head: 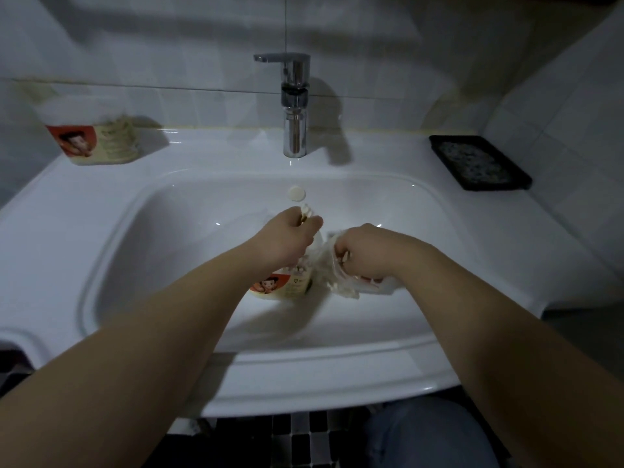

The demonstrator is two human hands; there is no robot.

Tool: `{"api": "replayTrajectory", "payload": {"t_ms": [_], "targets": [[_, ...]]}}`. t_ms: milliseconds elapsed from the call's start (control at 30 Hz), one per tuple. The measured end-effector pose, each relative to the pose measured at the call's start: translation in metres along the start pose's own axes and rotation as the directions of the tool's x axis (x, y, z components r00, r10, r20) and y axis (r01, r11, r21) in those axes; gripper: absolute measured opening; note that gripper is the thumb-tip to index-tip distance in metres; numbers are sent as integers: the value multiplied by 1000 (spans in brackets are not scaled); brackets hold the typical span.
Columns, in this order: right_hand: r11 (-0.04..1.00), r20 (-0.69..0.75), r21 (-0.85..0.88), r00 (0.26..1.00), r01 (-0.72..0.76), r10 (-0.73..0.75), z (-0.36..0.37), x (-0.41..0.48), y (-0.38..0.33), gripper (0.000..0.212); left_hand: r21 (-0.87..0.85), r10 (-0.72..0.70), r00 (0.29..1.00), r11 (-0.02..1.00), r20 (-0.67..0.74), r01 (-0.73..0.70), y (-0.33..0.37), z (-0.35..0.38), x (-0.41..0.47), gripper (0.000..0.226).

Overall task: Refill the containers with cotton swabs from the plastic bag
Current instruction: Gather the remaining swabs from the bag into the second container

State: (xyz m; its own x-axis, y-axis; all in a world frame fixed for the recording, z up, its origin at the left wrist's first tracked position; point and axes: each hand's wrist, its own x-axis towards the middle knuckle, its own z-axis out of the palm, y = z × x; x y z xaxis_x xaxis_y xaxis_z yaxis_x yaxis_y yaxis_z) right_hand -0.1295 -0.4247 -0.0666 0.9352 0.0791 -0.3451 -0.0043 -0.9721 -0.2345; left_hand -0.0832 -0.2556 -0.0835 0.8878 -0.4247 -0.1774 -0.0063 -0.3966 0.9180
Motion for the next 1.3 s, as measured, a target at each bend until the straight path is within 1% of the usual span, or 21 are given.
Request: {"api": "replayTrajectory", "payload": {"t_ms": [33,100,167,233,300,400,467,567,633,733,767,833,867,900,967,1000,1033,1133,1233,1300], "targets": [[1000,4,-2,1000,-1,1,-1,-1,-1,21,117,33,999,993,-22,-30,-1,1,-1,28],[1000,-2,-21,1000,-1,1,-2,1,-2,21,321,118,992,942,-47,-97,0,3,-2,37],[1000,-33,-5,999,4,-4,-3,2,-2,21,418,194,980,894,-36,-161,1,5,-4,44],[997,-67,78,998,24,-19,-5,1,-2,26,439,216,976,878,-3,-193,0,7,-3,46],[991,-100,124,995,40,-28,-6,-1,-1,31,454,197,980,873,10,-180,-3,8,-1,42],[991,-162,126,986,50,-30,-6,1,0,22,482,155,988,867,-21,-126,-6,8,3,27],[986,-209,162,978,49,-14,-6,3,1,18,487,132,990,868,-45,-93,-6,7,4,20],[977,-329,200,944,76,-6,-9,2,3,15,488,104,993,870,-49,-67,-4,4,3,20],[970,-391,224,920,92,3,-12,1,3,14,484,92,994,873,-52,-56,-4,4,3,20],[951,-412,292,910,98,33,-15,-3,3,11,475,83,995,878,-56,-47,-4,3,2,18],[942,-408,324,912,92,51,-16,-5,3,10,474,95,993,879,-72,-50,-4,3,2,20],[919,-381,387,921,74,86,-18,-7,5,10,432,185,971,896,-153,-103,-4,4,1,24],[912,-362,405,927,64,95,-18,-7,5,11,346,236,951,925,-201,-156,-2,6,-1,24],[909,-346,413,933,55,101,-18,-7,5,11,222,269,935,950,-232,-218,2,8,-3,24],[906,-325,420,940,44,104,-18,-7,4,13,-11,284,934,956,-216,-293,8,16,-8,22],[906,-321,421,941,42,105,-18,-6,3,14,-69,276,943,954,-184,-292,12,19,-11,21],[907,-320,420,941,40,106,-18,-7,3,14,-82,264,952,957,-152,-278,13,21,-12,21],[894,-338,446,933,47,120,-19,-7,5,13,-29,211,972,976,-101,-215,12,20,-13,25],[869,-361,491,922,60,141,-21,-7,10,11,-2,150,982,989,-114,-151,6,15,-10,27],[853,-370,519,915,61,159,-22,-6,14,10,-15,103,987,994,-125,-106,3,12,-7,28]]}}
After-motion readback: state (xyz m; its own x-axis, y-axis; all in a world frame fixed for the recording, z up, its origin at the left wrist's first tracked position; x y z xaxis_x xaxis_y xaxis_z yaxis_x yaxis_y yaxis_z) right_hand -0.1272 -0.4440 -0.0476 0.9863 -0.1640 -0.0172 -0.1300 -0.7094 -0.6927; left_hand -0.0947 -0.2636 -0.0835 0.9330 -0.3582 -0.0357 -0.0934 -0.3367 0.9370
